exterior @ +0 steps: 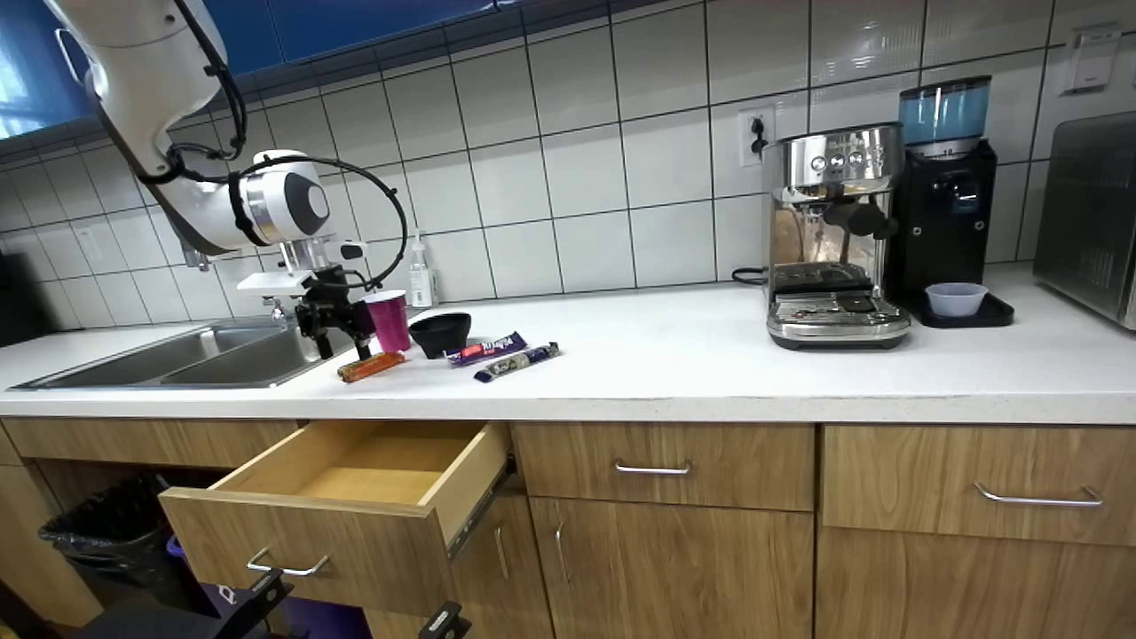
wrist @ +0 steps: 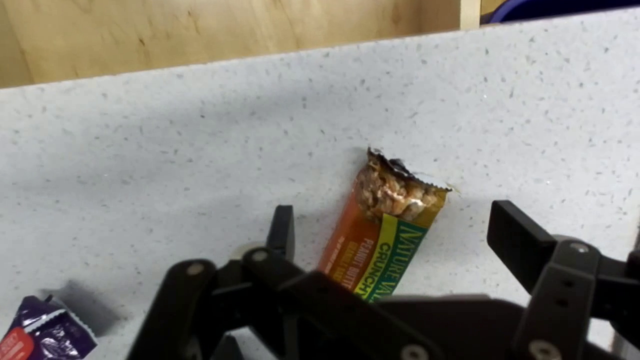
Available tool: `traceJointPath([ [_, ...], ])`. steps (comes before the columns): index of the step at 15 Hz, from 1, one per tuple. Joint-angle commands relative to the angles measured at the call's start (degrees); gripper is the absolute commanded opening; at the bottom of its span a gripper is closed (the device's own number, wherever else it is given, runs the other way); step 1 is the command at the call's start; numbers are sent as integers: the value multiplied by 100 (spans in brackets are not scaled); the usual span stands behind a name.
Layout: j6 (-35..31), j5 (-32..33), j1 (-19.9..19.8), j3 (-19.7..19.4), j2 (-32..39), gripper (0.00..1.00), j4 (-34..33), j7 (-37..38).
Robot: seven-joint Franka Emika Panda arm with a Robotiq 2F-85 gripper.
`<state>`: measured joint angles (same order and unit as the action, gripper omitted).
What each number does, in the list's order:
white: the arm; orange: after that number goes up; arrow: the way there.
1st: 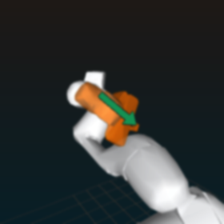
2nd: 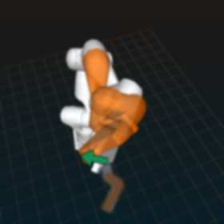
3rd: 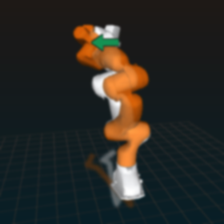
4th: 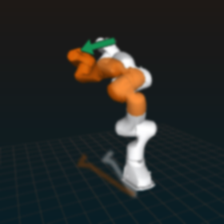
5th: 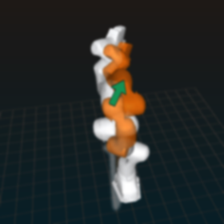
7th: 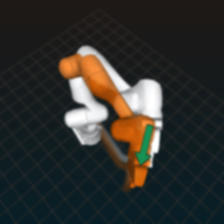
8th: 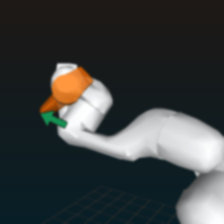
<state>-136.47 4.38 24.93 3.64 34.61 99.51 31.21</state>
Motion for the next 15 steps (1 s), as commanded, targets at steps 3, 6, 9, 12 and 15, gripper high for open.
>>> traceJointPath([
  [3,402,115,313,-229,550,100,-897,735],
  [6,510,114,375,-278,692,100,-1114,996],
  [9,609,113,407,-304,787,100,-1275,1223],
  [12,735,114,415,-299,847,100,-1400,1382],
  [15,844,95,413,-279,907,100,-1520,1517],
])
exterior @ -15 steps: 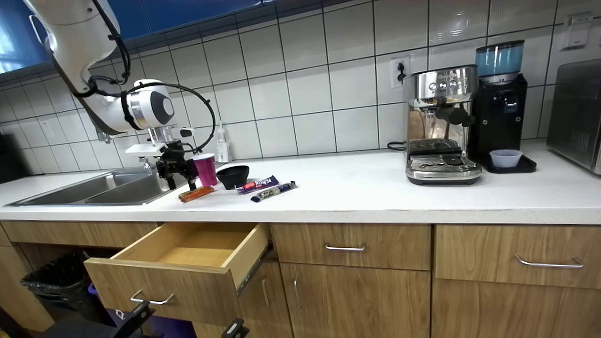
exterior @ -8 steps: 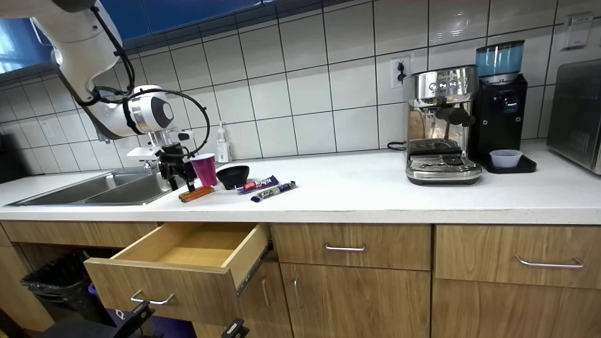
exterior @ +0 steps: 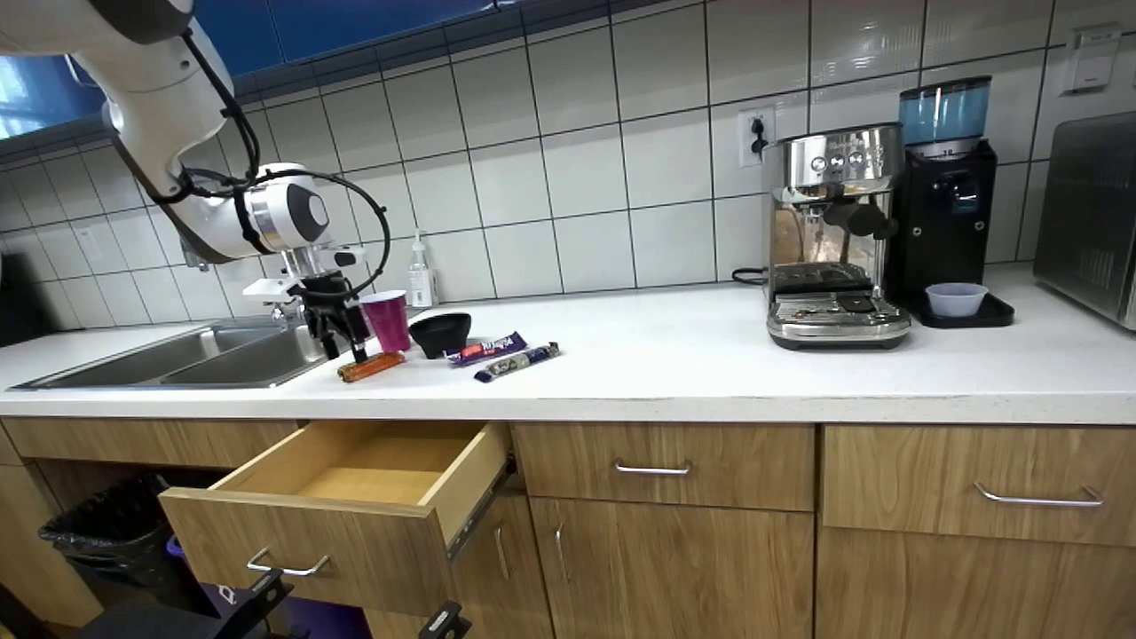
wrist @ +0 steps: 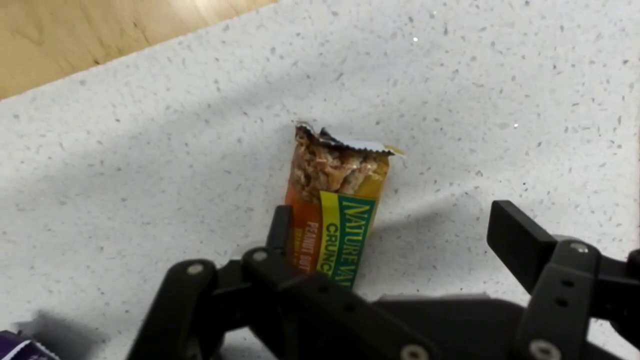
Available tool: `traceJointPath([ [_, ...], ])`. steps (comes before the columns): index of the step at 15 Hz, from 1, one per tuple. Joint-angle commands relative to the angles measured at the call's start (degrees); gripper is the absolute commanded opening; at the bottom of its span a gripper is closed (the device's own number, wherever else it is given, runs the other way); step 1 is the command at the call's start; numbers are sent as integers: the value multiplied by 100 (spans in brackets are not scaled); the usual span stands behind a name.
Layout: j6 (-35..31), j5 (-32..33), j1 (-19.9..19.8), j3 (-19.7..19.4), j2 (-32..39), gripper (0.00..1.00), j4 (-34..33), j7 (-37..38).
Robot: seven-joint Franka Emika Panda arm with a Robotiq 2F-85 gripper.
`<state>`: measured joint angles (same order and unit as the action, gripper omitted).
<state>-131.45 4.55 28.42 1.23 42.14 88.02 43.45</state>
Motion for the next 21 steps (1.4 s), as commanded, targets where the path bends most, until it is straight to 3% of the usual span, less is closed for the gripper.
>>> traceJointPath([
  [1,352,64,56,-24,173,100,-393,325],
  [13,59,54,-19,28,124,100,-185,225],
  [21,-761,-10,-137,-18,-69,100,316,216],
])
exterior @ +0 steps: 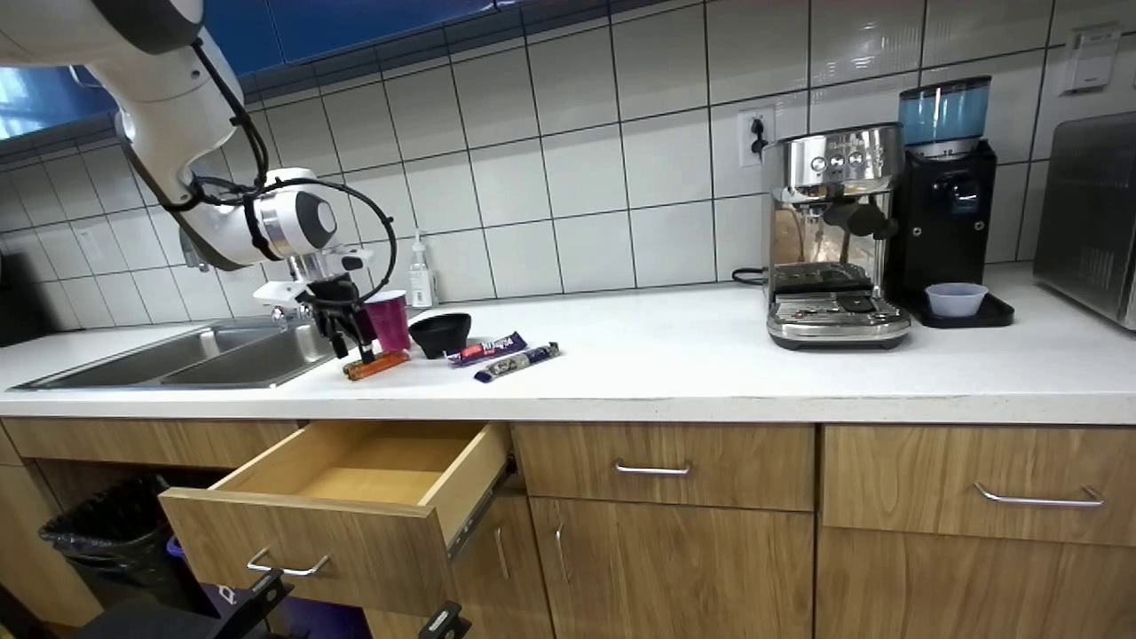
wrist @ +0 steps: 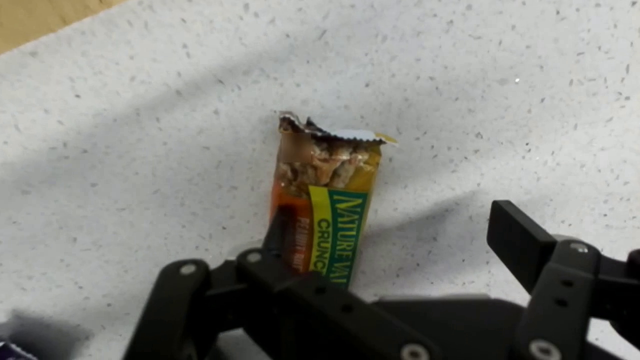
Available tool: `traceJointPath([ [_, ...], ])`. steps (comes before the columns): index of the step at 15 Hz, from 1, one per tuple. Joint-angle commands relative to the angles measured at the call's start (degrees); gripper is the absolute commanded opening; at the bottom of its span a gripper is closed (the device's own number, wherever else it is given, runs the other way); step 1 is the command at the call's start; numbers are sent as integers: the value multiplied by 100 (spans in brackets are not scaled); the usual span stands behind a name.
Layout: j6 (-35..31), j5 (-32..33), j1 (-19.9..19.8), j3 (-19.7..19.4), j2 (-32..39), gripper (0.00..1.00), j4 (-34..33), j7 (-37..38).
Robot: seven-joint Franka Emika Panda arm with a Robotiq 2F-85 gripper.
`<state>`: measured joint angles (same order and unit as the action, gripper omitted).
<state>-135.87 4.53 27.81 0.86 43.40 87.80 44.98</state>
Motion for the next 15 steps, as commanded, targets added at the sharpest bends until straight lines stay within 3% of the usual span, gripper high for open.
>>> traceJointPath([
  [1,-420,-26,-92,26,-221,100,402,44],
  [10,-544,-549,-325,425,-666,100,913,-377],
  [15,-396,-613,-278,322,-854,100,1121,-140],
])
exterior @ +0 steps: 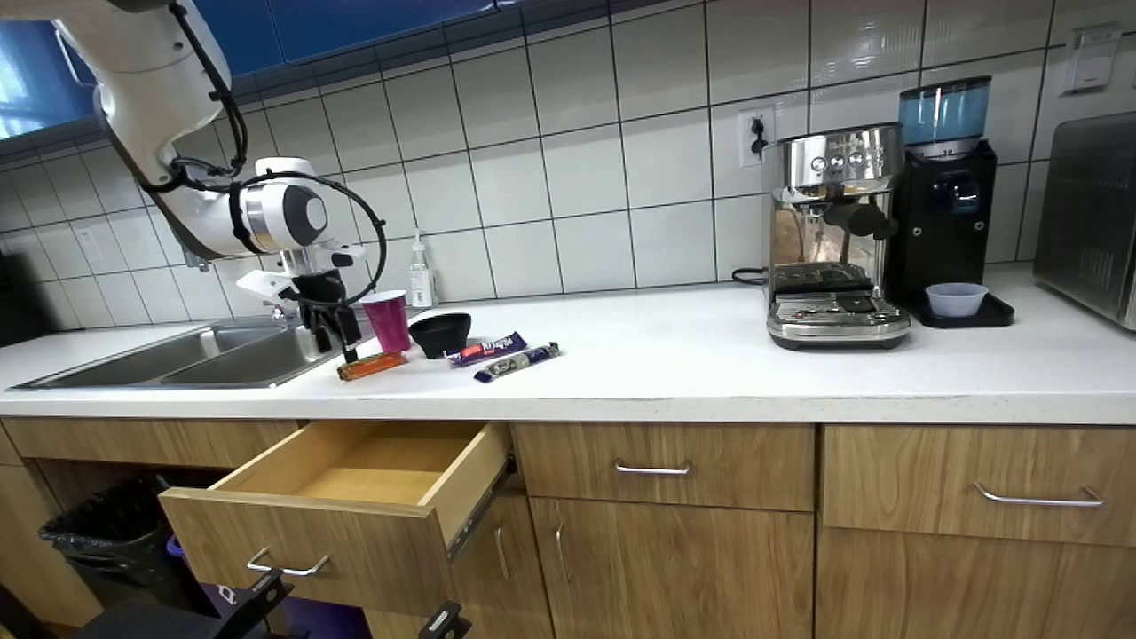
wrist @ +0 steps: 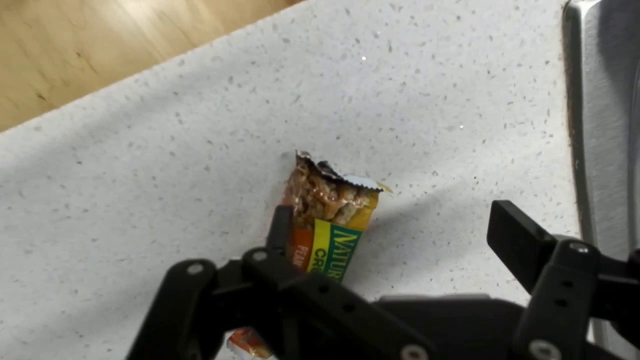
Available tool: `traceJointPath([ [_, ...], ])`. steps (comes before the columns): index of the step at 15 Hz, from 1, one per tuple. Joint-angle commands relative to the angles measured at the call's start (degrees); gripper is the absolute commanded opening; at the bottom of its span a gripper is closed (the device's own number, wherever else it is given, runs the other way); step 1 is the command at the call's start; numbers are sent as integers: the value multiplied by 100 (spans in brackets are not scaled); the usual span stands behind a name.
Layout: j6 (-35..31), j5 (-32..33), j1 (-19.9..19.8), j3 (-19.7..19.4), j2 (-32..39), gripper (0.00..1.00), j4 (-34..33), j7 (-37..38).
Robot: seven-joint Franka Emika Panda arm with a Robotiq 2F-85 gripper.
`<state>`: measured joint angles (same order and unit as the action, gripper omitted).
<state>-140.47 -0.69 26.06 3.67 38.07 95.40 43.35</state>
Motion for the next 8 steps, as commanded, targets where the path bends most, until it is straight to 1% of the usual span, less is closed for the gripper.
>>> traceJointPath([
  [1,88,-91,-114,26,-345,100,393,43],
  [5,52,-37,-148,-52,-363,100,459,99],
  [8,124,-28,-173,-76,-308,100,372,105],
])
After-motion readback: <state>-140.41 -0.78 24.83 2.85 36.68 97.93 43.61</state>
